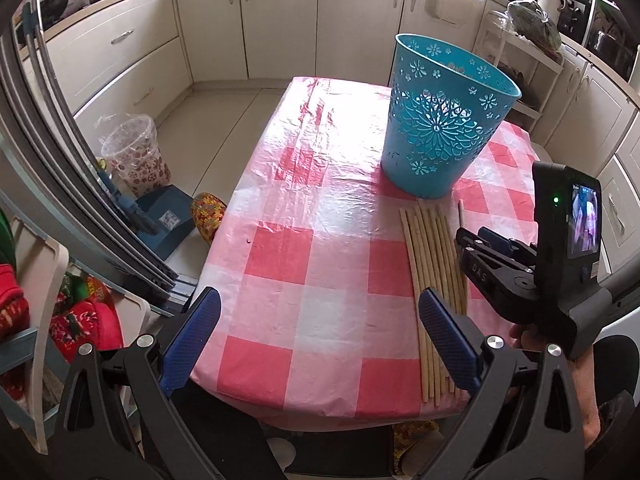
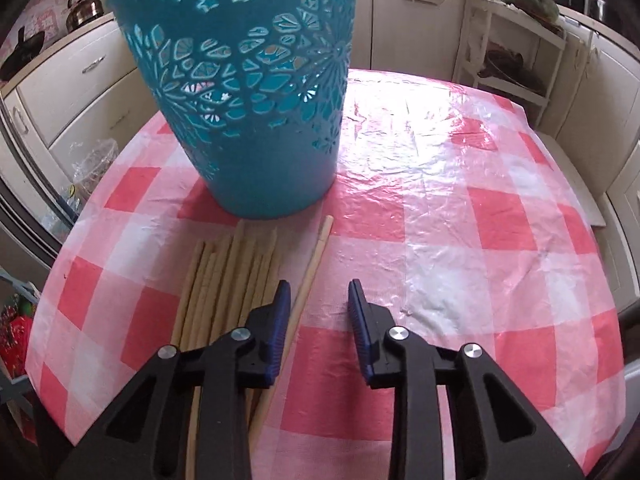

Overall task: Organize utensils
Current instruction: 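Close the left gripper on one wooden stick from the bundle, then lift the stick with the left gripper and drop it into the teal basket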

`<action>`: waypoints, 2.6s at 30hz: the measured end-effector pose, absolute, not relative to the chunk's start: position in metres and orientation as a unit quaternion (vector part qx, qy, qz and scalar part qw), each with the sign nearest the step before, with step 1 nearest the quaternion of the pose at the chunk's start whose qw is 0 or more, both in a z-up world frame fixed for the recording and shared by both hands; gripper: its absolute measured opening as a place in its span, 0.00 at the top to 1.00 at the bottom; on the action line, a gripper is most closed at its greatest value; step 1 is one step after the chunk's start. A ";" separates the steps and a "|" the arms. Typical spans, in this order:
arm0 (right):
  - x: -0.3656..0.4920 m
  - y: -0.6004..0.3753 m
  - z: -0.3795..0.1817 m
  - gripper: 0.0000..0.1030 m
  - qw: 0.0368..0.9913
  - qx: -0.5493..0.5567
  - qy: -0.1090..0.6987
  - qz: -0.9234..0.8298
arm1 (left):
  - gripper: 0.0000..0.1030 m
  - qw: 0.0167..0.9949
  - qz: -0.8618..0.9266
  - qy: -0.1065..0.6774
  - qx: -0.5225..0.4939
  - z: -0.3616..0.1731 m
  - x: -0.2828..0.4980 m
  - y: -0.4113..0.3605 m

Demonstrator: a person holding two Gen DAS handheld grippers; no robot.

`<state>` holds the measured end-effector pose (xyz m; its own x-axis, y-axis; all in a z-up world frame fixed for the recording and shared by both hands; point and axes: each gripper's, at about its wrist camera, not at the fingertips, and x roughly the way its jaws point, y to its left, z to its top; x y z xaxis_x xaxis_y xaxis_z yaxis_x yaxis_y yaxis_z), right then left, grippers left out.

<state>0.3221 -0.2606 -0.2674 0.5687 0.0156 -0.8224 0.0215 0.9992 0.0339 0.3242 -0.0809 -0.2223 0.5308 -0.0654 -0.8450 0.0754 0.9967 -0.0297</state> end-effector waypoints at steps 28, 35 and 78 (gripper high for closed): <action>0.327 -0.304 -0.263 0.92 0.863 0.016 0.497 0.089 | 0.61 0.841 -0.065 0.533 0.064 -0.297 0.401 -0.158; 0.331 -0.294 -0.264 0.92 0.869 -0.001 0.488 0.083 | 0.95 0.838 -0.116 0.530 0.061 -0.291 0.402 -0.161; 0.330 -0.304 -0.267 0.81 0.867 0.045 0.484 0.113 | 0.39 0.961 -0.070 0.266 -0.003 -0.154 0.453 -0.158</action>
<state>0.3297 -0.3036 -0.2668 0.5068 0.2400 -0.8280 -0.1526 0.9703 0.1878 0.4526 -0.1580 -0.1536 0.8487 -0.1351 -0.5114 0.1322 0.9903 -0.0423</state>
